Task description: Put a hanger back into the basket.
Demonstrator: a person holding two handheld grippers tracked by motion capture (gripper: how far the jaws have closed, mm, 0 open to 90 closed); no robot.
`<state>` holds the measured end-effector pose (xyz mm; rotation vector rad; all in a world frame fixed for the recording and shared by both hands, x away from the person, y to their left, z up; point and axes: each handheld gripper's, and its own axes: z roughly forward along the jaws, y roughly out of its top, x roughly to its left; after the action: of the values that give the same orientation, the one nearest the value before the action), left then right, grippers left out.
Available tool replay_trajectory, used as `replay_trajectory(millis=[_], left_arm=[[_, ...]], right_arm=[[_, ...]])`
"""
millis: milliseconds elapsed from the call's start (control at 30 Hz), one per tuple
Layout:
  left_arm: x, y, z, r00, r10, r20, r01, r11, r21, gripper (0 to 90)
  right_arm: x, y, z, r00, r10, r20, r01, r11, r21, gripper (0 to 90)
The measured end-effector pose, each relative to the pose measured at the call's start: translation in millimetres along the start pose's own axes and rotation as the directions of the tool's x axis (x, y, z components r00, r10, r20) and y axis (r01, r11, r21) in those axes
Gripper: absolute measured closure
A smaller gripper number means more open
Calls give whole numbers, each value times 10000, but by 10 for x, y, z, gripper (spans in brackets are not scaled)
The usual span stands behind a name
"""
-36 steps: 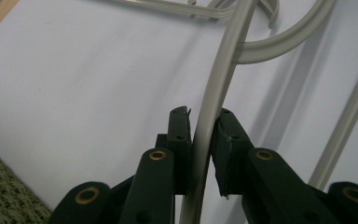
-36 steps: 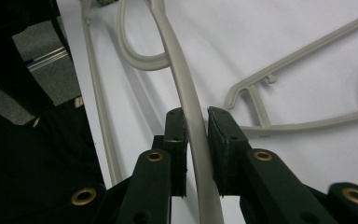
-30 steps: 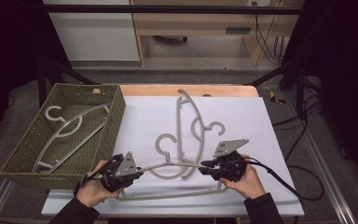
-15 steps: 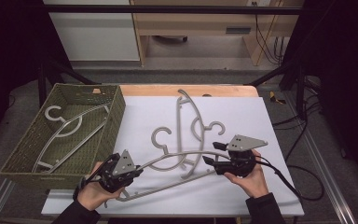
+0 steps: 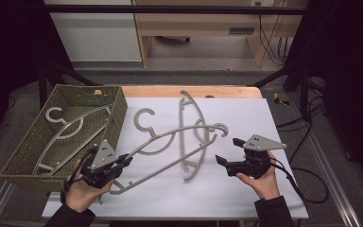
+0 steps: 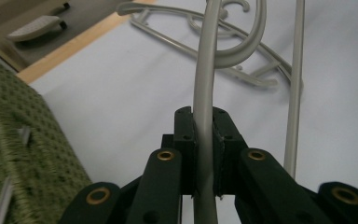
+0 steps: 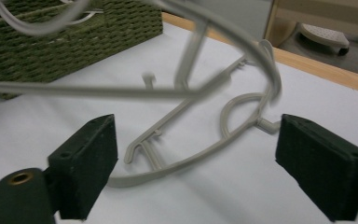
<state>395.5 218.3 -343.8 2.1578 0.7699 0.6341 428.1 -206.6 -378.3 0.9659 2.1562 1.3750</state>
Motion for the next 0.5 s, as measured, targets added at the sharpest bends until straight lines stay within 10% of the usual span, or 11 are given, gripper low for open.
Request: replay_trajectory(millis=[500], left_arm=[[543, 147, -531, 9899, -675, -1244, 564, 9943, -907, 825]], right_arm=[[-123, -92, -13, 9957, 838, 402, -835, 9965, -85, 35]])
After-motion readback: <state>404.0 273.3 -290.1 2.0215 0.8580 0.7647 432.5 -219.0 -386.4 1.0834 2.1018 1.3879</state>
